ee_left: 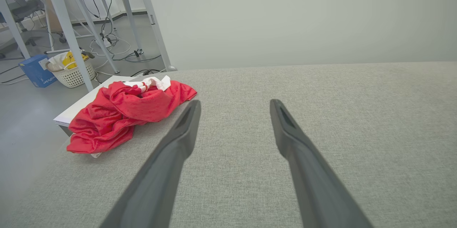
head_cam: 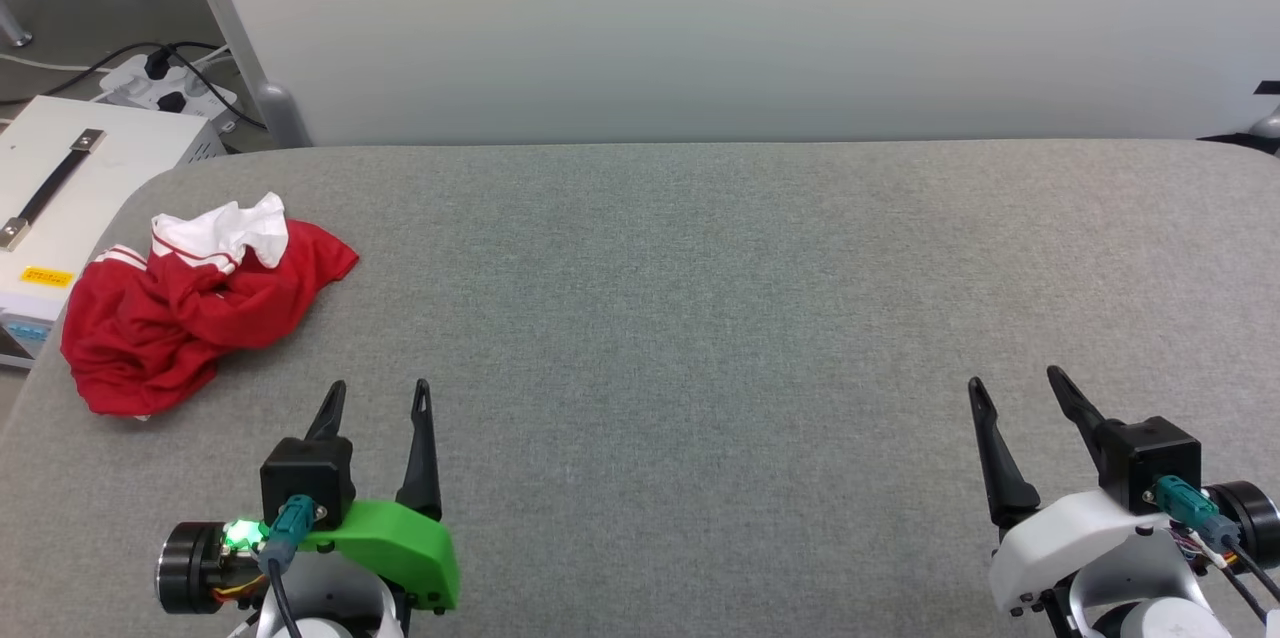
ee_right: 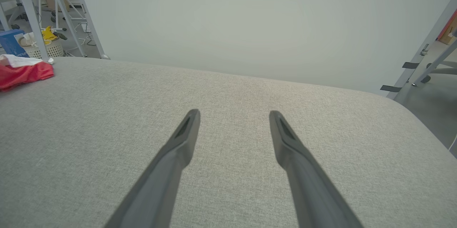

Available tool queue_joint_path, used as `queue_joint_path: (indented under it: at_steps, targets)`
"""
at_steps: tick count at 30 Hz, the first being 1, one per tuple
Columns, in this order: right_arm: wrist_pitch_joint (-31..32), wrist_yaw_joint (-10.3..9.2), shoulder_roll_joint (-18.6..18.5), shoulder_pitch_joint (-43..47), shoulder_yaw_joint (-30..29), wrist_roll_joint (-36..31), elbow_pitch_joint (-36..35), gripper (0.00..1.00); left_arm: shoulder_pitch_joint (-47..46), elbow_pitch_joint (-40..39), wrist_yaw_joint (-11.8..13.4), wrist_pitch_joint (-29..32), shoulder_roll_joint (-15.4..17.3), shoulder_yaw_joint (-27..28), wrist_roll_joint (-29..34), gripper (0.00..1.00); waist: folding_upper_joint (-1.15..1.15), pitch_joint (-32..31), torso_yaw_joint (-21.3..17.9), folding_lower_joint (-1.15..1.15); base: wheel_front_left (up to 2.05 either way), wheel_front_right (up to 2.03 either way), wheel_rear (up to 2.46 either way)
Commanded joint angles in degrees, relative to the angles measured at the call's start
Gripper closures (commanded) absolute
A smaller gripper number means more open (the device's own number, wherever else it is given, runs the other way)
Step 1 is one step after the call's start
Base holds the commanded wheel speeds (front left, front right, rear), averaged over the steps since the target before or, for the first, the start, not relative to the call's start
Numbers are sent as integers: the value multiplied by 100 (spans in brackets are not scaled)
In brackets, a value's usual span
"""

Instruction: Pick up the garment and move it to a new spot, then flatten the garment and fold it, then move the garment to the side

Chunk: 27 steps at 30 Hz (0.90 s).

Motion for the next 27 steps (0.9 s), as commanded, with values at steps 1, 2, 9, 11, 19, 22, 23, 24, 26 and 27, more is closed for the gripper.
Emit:
queue_joint_path:
  at_steps: [1,2,9,11,19,22,23,24,26,27]
  targets:
    - [-57,-1,-3,5,-22,37,-49,0,-18,-16,39,-62,-4,-23,-37,0,0,3,0,0,0,0,0]
    - [-70,-1,-3,7,-26,49,-63,0,-20,-17,48,-75,-4,-28,-40,0,0,4,0,0,0,0,0]
    - [-150,-1,-3,25,-66,168,-123,0,-29,-34,101,-157,-5,-61,-57,0,0,8,0,0,0,0,0]
    - [-173,-1,-3,30,-72,199,-142,0,-30,-44,121,-180,-6,-67,-66,0,0,9,1,0,0,0,0]
    - [-269,-1,-3,55,-93,308,-221,0,-31,-58,172,-278,-8,-99,-109,0,0,9,2,0,0,0,0]
    - [-306,-2,-3,70,-95,346,-252,0,-33,-57,185,-315,-9,-114,-126,0,0,8,4,0,0,0,0]
    - [-316,-2,-3,75,-94,356,-260,0,-34,-57,190,-325,-9,-119,-131,0,0,8,4,0,0,0,0]
    - [-329,-2,-3,80,-94,370,-269,0,-34,-57,196,-338,-9,-125,-138,0,0,9,5,0,0,0,0]
    - [-350,-2,-4,89,-96,393,-279,0,-36,-58,204,-359,-10,-135,-153,0,0,10,7,0,0,0,0]
    - [-362,-2,-4,94,-98,405,-285,0,-38,-58,210,-372,-10,-141,-165,0,0,11,8,0,0,0,0]
